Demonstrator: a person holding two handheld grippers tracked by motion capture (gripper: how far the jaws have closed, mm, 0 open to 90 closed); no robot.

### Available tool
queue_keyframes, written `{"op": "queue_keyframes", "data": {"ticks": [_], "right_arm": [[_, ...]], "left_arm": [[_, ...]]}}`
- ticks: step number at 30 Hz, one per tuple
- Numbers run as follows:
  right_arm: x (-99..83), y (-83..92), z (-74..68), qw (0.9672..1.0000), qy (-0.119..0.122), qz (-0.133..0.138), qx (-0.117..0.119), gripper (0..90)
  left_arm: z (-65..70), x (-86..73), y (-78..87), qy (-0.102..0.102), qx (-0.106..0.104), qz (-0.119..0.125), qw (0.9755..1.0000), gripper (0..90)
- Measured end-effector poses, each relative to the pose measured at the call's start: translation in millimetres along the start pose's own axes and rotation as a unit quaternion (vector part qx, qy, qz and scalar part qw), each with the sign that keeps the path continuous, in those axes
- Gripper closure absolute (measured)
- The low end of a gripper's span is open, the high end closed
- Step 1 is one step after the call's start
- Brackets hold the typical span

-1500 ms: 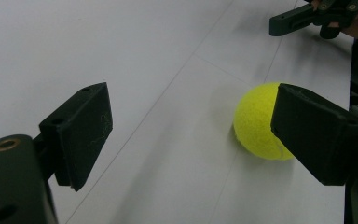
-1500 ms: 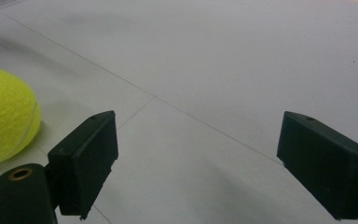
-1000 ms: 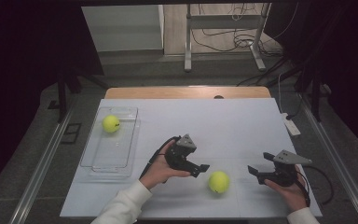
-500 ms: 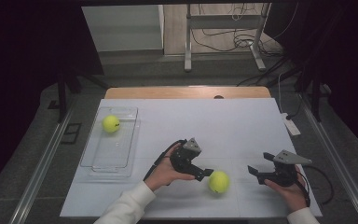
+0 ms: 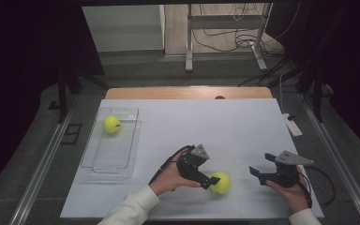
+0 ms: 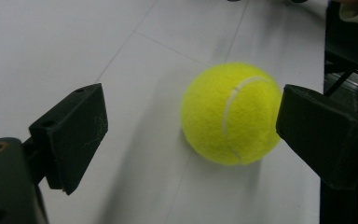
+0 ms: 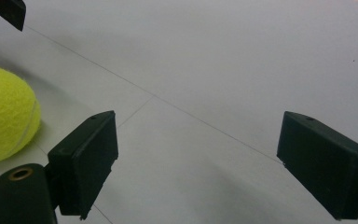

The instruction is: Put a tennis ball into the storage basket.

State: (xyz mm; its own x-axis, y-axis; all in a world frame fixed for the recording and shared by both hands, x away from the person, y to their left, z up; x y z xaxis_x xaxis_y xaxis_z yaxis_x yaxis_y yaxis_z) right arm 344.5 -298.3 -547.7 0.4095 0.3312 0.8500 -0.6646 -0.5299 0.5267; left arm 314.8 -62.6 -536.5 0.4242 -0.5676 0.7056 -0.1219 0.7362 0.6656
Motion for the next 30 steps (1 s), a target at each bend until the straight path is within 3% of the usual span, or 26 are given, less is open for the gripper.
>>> {"op": "queue_keyframes", "data": {"ticks": [18,30], "right_arm": [[-0.4,-0.2,-0.4,1.0000,0.004,-0.002,-0.002,12.6],[-0.5,-0.1,-0.3,1.0000,0.005,-0.002,-0.002,12.6]], "left_arm": [[16.7,-4.8,-20.9,-0.018,-0.021,-0.030,0.9991,6.6],[23.3,-7.6,-37.2,-0.026,-0.019,-0.048,0.9983,8.9]]}}
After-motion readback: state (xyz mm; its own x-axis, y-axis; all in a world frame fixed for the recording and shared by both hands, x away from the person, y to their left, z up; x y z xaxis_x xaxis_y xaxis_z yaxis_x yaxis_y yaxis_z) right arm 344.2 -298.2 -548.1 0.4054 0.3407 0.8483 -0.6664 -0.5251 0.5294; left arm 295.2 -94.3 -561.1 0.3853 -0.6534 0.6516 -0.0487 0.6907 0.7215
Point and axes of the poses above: each handheld gripper's, and its own axes: y roughly backward along the jaws, x roughly out of its top, z roughly to its right, the point moved 7 cm from there along -y, roughly forward along the jaws, and after that the axes turned 2 degrees about -x, right-handed, at the moved point
